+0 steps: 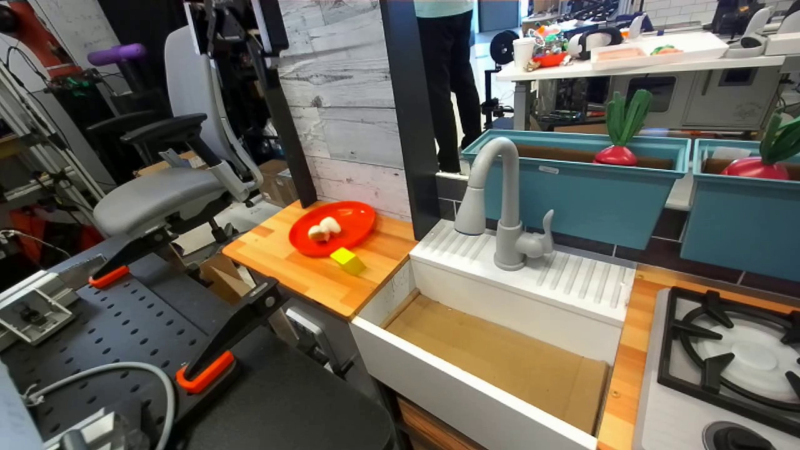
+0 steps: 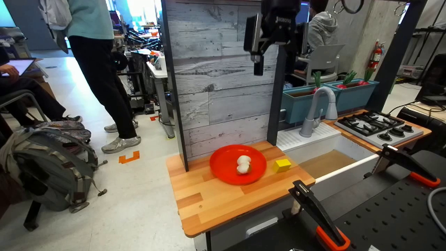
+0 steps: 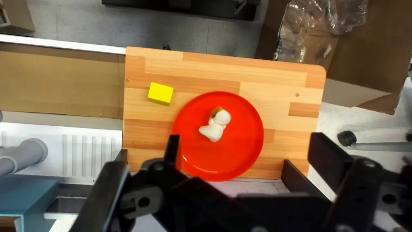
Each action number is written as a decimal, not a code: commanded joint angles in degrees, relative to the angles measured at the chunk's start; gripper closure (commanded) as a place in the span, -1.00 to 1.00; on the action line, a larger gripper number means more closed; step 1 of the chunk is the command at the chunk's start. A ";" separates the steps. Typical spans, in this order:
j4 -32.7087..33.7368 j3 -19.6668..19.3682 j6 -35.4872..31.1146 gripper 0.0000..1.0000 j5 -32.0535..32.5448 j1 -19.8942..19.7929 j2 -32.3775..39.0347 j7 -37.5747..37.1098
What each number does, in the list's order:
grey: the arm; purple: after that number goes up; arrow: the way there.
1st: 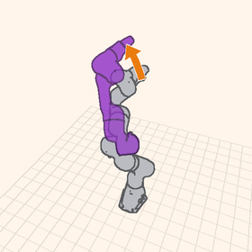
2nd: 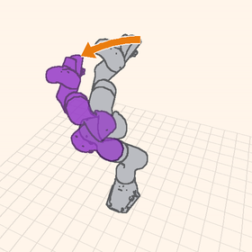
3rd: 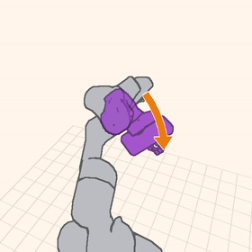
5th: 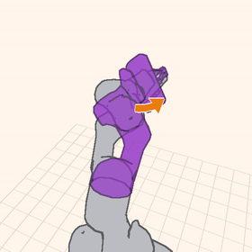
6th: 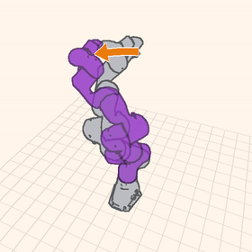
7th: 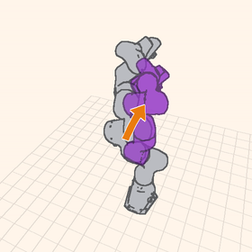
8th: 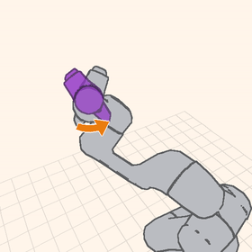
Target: Remove the doll from the orange plate
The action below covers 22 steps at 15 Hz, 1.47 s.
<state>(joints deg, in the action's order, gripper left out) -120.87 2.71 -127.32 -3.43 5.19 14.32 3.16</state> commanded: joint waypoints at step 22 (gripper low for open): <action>26.26 -3.72 -13.14 -0.31 7.02 6.18 42.67 -10.07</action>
<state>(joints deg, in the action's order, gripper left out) -99.12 0.09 -141.63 2.20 10.28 54.00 -5.15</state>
